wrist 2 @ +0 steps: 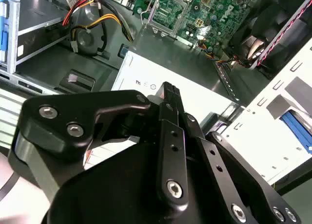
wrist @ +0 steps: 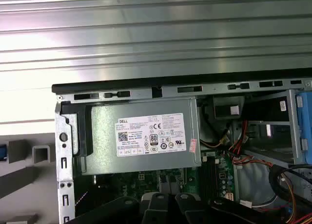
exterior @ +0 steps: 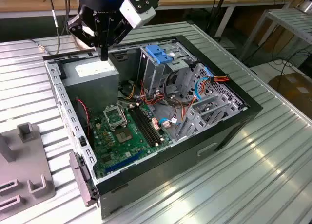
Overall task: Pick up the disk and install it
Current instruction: 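Reach for the disk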
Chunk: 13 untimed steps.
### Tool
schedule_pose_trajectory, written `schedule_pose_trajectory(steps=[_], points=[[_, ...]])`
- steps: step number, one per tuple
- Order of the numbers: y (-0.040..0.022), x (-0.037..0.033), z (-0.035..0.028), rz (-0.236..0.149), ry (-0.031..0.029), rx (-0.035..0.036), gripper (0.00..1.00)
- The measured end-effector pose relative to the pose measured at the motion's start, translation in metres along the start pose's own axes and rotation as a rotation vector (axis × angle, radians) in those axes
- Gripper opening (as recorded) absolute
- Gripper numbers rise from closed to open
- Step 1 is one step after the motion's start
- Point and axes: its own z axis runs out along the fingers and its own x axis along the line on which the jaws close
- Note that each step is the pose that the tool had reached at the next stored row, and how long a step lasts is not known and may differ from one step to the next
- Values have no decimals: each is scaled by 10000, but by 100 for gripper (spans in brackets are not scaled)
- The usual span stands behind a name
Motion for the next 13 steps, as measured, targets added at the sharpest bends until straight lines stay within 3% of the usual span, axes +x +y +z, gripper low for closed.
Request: schedule_pose_trajectory(steps=[13], points=[[-5, 74, -2, 0, 0, 0, 10]])
